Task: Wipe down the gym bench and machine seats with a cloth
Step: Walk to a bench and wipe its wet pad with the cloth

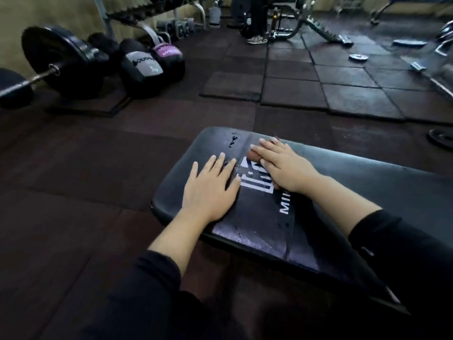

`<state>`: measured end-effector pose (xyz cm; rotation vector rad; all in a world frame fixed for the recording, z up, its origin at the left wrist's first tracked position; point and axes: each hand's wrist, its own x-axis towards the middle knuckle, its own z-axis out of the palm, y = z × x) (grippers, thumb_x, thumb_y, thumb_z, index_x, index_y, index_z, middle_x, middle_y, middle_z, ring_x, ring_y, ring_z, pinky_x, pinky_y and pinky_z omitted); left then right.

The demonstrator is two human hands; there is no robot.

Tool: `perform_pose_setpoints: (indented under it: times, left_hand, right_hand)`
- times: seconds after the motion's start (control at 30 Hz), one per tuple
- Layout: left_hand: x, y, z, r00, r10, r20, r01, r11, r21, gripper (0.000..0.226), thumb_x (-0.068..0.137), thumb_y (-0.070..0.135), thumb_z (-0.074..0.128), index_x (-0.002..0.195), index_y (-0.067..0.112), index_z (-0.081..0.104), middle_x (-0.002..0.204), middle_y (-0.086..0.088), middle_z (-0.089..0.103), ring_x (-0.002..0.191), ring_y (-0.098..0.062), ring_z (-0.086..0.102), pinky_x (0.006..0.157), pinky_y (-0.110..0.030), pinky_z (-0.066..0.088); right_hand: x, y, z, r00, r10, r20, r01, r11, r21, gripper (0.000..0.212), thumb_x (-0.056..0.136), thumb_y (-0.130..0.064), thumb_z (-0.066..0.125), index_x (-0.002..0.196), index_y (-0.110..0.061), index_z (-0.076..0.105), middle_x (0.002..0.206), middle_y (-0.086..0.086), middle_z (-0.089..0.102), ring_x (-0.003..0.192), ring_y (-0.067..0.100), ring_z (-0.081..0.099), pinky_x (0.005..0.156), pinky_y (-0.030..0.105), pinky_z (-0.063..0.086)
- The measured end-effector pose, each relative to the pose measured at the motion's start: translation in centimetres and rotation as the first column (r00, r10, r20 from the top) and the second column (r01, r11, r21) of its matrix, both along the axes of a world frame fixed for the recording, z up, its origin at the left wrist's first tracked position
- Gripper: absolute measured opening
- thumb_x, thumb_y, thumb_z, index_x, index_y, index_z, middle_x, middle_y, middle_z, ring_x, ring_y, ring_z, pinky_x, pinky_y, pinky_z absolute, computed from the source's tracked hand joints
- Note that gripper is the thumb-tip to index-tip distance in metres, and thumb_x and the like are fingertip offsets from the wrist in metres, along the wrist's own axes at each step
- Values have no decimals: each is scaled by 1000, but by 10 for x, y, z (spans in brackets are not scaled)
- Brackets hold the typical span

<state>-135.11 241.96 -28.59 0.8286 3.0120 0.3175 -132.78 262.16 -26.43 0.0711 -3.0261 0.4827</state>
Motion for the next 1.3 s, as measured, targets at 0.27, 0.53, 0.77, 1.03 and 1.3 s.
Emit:
perform_pose_setpoints:
  times: [0.27, 0.53, 0.77, 1.03, 1.3]
  left_hand:
    - [-4, 0, 2, 1000, 7, -8, -7, 1000, 29, 55, 100, 51, 17, 153, 37, 12, 162, 10, 3, 148, -9, -3, 120, -43, -4]
    - [-7, 5, -6, 995, 90, -42, -86, 993, 85, 51, 100, 50, 21, 151, 43, 18, 162, 7, 6, 149, -11, 1, 120, -39, 0]
    - [-4, 5, -2, 993, 104, -50, -101, 992, 69, 51, 100, 51, 21, 151, 43, 17, 162, 11, 6, 148, -8, 0, 120, -36, 0]
    - [-5, 3, -3, 993, 110, -48, -106, 991, 83, 50, 100, 51, 23, 150, 46, 20, 161, 14, 8, 148, -6, 1, 119, -34, 1]
    - [-4, 6, -4, 991, 121, -57, -116, 989, 87, 52, 100, 50, 25, 151, 42, 19, 161, 13, 8, 148, -7, 2, 119, -36, 3]
  right_hand:
    - [-3, -1, 1, 998, -35, 56, 33, 999, 35, 46, 101, -35, 30, 145, -44, 18, 157, -16, 8, 145, 9, -2, 117, 26, 0]
    - [-5, 5, -7, 995, 89, 37, -89, 996, 19, 42, 101, -41, 28, 140, -54, 21, 154, -24, 10, 144, 3, -1, 119, 30, 6]
    - [-44, 2, -8, 988, 151, 20, -152, 987, 52, 43, 102, -33, 26, 144, -41, 25, 156, -13, 15, 145, 10, 3, 118, 27, 3]
    - [-56, 63, 1, 996, -60, 70, 63, 997, -43, 41, 102, -26, 32, 142, -30, 37, 149, -7, 36, 136, 14, 33, 112, 28, 22]
    - [-17, -3, -9, 991, 133, -13, -131, 985, 108, 46, 103, -27, 25, 149, -27, 19, 158, -6, 11, 145, 13, 3, 117, 29, 0]
